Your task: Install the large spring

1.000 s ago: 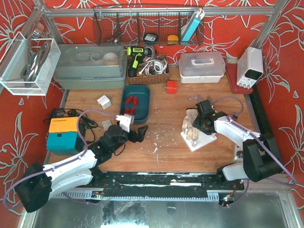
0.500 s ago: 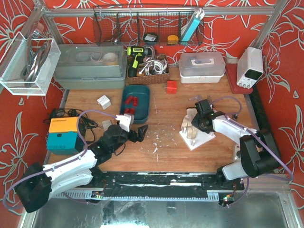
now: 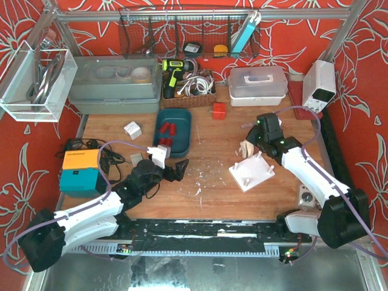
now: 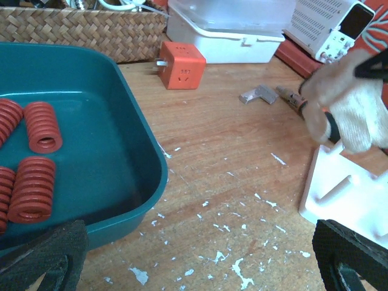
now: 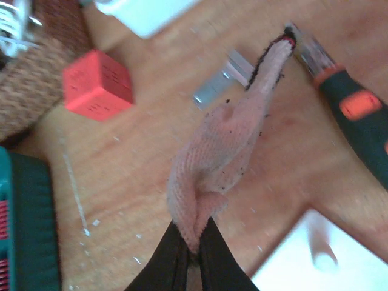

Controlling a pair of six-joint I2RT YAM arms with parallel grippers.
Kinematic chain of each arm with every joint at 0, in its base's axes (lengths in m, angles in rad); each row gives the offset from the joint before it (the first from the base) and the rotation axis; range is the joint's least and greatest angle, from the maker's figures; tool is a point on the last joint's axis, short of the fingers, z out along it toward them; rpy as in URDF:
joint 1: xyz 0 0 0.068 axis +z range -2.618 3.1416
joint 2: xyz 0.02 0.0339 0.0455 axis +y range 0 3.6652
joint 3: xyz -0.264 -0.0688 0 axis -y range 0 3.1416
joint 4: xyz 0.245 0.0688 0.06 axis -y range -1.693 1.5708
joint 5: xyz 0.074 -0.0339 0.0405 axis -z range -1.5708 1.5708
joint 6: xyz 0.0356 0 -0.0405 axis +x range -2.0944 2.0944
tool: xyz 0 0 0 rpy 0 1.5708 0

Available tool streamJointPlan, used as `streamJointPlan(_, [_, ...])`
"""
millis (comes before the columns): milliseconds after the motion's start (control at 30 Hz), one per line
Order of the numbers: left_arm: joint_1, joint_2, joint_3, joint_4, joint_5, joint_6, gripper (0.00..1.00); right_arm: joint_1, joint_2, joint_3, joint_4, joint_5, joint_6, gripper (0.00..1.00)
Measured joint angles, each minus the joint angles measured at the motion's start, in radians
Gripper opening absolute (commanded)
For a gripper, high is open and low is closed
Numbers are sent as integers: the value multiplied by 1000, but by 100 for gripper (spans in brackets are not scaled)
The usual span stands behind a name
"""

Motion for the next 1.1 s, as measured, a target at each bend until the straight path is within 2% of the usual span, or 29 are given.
streamJointPlan(200, [0,0,0,0,-3,0,100,-12,39,43,180,-10,-99,0])
streamJointPlan(467, [0,2,0,0,-5,1,100,-77,274,107,462,-91,-174,3])
streamJointPlan(567, [0,6,0,0,-6,3,100,-107,375,153,493,-128,-177,13])
streamJointPlan(667, [0,8,0,-1,-6,3,100,-124,449,181,495,-150,-185,31])
streamJointPlan(767, [0,8,0,-1,-7,3,100,-133,491,187,478,-156,-193,45])
streamJointPlan(1000, [0,3,0,-5,-22,3,99,-136,497,250,329,-140,-232,69])
streamJointPlan(1100, [0,-2,0,-14,-37,3,98,-136,476,285,243,-141,-267,84])
